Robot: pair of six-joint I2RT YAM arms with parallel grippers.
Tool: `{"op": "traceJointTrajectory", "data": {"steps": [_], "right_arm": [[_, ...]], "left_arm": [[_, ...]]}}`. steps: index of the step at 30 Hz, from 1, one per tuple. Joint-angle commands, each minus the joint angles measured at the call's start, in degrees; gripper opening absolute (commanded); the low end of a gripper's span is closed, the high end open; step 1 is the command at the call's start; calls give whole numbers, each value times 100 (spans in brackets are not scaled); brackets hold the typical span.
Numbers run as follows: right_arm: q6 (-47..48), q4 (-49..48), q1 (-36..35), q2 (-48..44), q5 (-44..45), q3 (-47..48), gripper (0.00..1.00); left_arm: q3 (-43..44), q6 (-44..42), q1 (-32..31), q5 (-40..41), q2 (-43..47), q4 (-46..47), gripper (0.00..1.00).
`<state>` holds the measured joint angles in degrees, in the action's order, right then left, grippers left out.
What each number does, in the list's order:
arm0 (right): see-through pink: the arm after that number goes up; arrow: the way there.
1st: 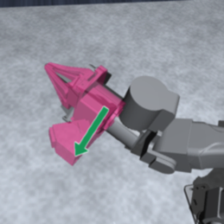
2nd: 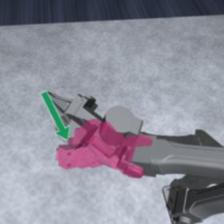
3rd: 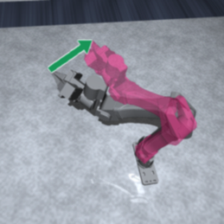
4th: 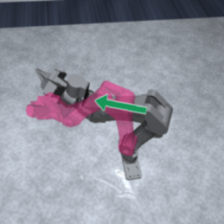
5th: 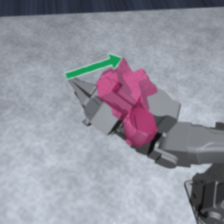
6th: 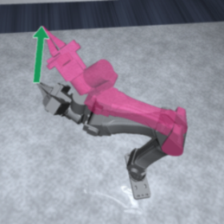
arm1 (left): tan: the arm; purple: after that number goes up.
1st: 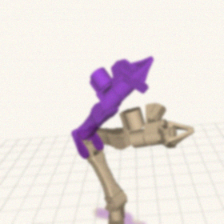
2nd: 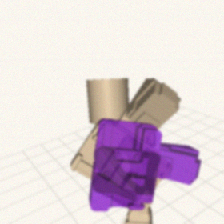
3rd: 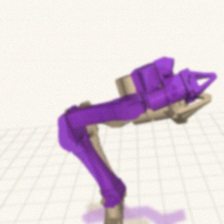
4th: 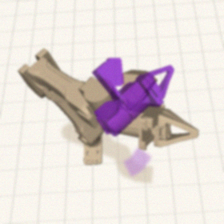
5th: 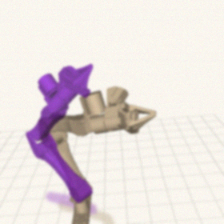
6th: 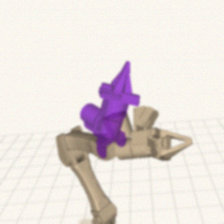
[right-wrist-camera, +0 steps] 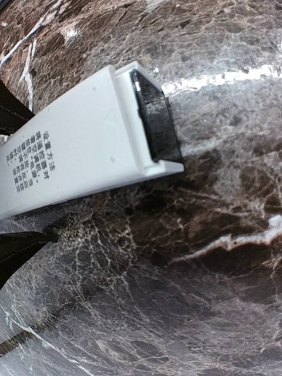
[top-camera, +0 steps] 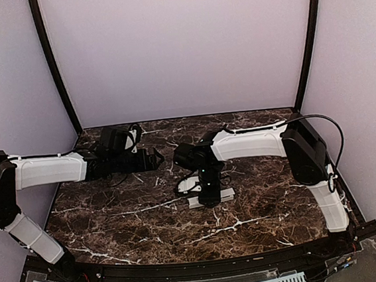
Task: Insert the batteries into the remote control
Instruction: Place the battery cover on the remote control without the battery cover.
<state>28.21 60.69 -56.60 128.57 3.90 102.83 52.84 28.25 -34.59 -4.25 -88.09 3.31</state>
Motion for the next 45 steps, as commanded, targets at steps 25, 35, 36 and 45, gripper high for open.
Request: {"op": "traceJointTrajectory", "data": {"steps": [25,35,36,45], "right_arm": [[287,-482,400,-705,-179,-1035,48],[271,-508,395,-754,-175,-1042,49],[251,-507,395,-774,-202,-1011,50],[260,-567,438,-1478,-885,-1006,57]], "left_arm": [[64,-96,49,-85,-25,29,88],[77,-105,49,-105,-32,29,88],[71,-119,49,-108,-32,29,88],[43,-553,25,-344,121,116,89]]}}
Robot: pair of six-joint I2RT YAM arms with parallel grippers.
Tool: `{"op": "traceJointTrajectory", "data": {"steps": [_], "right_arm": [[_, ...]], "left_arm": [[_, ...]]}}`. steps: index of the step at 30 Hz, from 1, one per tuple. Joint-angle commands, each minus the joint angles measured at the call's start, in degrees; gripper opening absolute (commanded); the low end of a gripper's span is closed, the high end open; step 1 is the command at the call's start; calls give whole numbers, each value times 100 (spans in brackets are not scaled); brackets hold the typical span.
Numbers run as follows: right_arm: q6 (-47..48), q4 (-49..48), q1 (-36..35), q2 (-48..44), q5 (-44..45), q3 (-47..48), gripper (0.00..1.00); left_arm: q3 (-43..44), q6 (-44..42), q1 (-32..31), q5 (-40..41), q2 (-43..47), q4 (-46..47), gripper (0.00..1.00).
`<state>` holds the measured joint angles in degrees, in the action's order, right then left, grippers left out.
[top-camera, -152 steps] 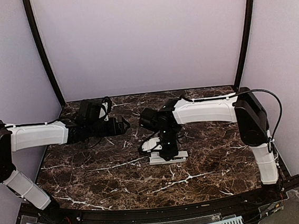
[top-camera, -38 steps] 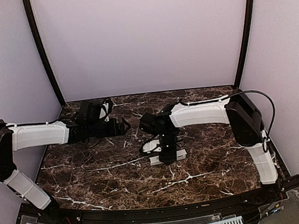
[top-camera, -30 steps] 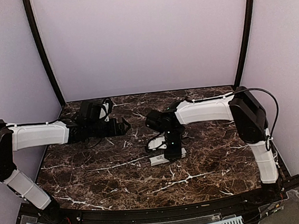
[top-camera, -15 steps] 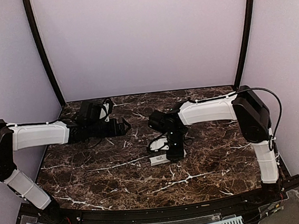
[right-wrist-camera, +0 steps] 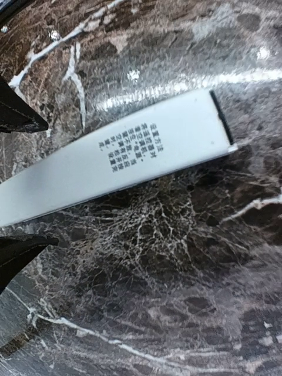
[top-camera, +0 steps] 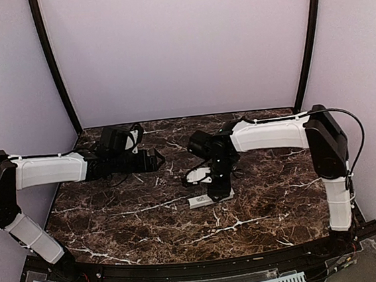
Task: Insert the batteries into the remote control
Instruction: Place the battery cover on the remote control without the battery cover, then load the battery cover onto the remote control without the battery cover.
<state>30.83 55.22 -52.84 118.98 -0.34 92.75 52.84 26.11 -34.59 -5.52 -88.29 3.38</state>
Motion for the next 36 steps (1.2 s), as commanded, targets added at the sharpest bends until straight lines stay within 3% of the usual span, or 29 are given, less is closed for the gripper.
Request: {"op": "traceJointTrajectory", "data": {"steps": [1,5,9,14,18,22,30,33,36], "right_arm": [[-5,25,70,-620,-534,-21,57],[-86,84,195,-1034,-865,-193,58],[-1025,-292,552,-1503,-941,-353,53],[-3043,-873,1423,-1897,-963,-879,15],[-4336,-1058,1583,-2074,-215,-1525,0],[-5292,-1224,1576,-2125,206,-2046,0],[-6085,-1548,1499,-1933,114,-2519,0],[-6188,-1728,1401,-1821,60,-2611,0],[-6236,-1755,1279,-1599,60,-2556,0]], "left_arm": [[49,-511,10,-259,202,123,89],[192,-1385,-282,-185,378,-152,91],[626,-2640,-746,-281,397,-1334,90],[1024,-4053,-1229,-25,151,-3103,83],[899,-4112,-1317,25,-188,-3505,69],[742,-4017,-1484,32,-541,-3271,59],[1106,-3401,-1754,459,-1619,-2661,40],[1106,-3327,-1760,594,-1809,-2536,38],[1044,-3148,-1761,198,-1864,-2251,36]]}}
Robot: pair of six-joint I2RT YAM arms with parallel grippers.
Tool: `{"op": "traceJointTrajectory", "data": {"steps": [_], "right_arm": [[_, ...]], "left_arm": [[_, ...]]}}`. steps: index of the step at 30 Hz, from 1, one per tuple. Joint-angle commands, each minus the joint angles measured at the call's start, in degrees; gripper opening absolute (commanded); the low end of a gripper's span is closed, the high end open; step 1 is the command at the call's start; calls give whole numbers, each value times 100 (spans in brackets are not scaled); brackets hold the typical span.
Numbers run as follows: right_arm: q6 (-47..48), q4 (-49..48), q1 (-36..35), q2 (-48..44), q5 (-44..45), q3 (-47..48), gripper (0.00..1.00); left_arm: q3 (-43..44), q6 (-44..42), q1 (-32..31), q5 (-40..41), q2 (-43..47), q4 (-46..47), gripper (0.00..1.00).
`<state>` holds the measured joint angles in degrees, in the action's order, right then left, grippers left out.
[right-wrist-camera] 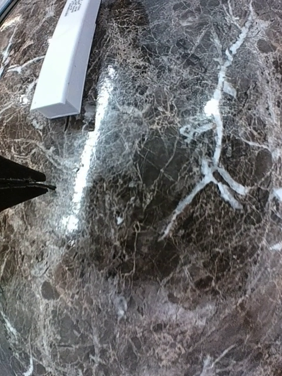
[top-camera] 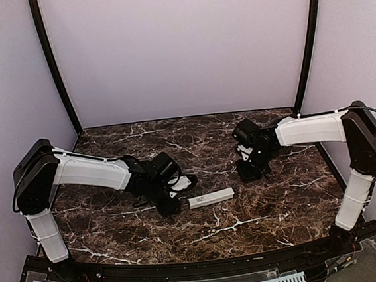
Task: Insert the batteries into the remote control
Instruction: Load the battery cover onto the remote control without the battery cover.
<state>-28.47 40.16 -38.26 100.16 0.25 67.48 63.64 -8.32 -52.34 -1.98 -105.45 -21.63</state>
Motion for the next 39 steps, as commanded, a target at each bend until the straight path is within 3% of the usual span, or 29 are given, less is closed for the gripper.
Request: {"op": "traceJointTrajectory", "data": {"steps": [1,5,17,22,32,39], "right_arm": [[-328,-288,-200,341,1,-22,0],[-426,-634,-202,410,-466,-141,0],[-531,-298,-207,228,-45,-160,0],[-709,-421,-374,313,-97,-158,0],[-888,-495,-908,671,-644,532,0],[-889,-361,-762,402,-464,204,0]], "left_arm": [[-68,405,13,-217,-181,377,34],[-151,592,14,-558,-232,584,29],[-189,799,15,-547,-237,522,13],[-241,1042,15,-634,-238,423,0],[-375,1361,15,-1211,-260,1080,0],[-473,1319,21,-1125,-101,1124,0]]}}
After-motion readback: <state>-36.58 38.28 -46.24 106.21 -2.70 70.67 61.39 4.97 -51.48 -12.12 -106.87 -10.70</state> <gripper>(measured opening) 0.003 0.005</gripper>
